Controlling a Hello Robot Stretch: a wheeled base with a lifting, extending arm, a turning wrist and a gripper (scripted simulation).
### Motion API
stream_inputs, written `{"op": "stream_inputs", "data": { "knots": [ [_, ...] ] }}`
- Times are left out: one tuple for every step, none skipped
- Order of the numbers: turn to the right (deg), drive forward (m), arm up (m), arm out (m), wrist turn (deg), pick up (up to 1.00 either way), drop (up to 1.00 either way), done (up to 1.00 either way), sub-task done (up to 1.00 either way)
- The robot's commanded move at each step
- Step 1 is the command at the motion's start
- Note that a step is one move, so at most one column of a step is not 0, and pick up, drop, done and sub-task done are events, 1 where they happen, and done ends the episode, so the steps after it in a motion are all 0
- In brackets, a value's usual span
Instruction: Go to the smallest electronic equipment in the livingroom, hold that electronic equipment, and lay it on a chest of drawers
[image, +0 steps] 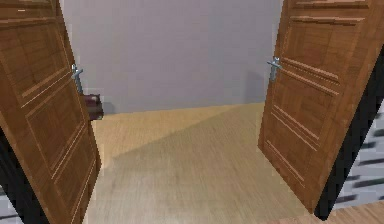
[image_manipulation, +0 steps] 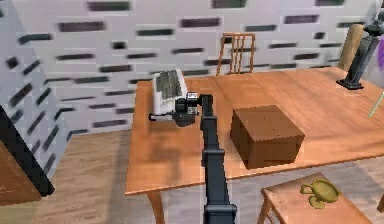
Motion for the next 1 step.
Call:
{"op": "stream_inputs", "data": {
  "knots": [
    [0.0,0.00,0.20,0.00,0.0,0.00,0.00,0.00,0.00]
  ]
}}
